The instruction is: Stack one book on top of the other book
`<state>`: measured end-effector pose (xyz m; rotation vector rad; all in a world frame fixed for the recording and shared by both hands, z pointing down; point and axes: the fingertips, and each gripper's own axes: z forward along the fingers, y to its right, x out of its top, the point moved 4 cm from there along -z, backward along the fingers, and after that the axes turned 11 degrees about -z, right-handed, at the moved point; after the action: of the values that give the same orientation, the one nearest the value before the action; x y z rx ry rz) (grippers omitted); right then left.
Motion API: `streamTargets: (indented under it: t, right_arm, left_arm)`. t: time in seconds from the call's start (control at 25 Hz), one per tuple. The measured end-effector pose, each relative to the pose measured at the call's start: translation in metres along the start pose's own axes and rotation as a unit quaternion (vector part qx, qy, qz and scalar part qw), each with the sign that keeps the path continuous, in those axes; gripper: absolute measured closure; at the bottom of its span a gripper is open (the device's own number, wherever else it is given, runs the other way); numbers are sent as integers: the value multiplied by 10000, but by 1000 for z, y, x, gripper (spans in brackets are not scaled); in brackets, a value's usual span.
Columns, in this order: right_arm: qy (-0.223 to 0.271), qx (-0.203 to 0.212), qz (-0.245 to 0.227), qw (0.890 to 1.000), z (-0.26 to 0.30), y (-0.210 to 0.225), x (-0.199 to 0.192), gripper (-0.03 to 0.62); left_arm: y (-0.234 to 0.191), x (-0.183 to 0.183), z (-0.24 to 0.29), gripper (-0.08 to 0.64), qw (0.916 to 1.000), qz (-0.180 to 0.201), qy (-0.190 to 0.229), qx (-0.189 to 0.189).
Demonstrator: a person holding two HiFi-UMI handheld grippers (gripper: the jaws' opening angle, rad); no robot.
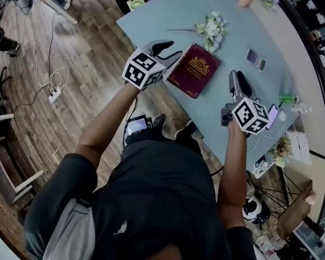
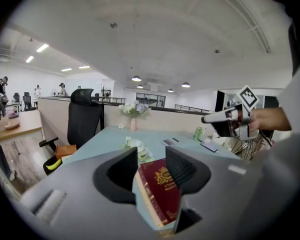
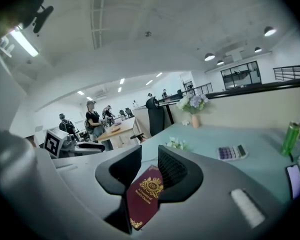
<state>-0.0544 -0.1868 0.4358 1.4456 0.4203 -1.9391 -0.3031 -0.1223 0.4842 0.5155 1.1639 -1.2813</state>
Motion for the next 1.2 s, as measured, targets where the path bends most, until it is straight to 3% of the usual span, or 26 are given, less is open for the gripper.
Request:
streamTargets:
  t: [0.36,0.48,0.84,1.04,1.2]
  right_arm:
    - [995,47,-684,9927,-73,-31,92,492]
    - [1181,-110,-807,9897,-97,-37,109,551]
    - [1520,-420,-952,9829,-158,-55,127,551]
    - [1676,-596,-997,9790,-186,-64,125,551]
    - [1716,-659,-995,9779,-201,-69,120,551]
  left_arm:
    - [51,63,-56,357,9940,686,708,-481]
    - [70,76,-69,357,9897,927,829,-710]
    - [120,103,-98,357,9745,1405,1136,-1332]
    - [147,102,-108,357,9665,1513,1233,-1669]
    - [169,97,-115,357,9656,1458,1089,-1856]
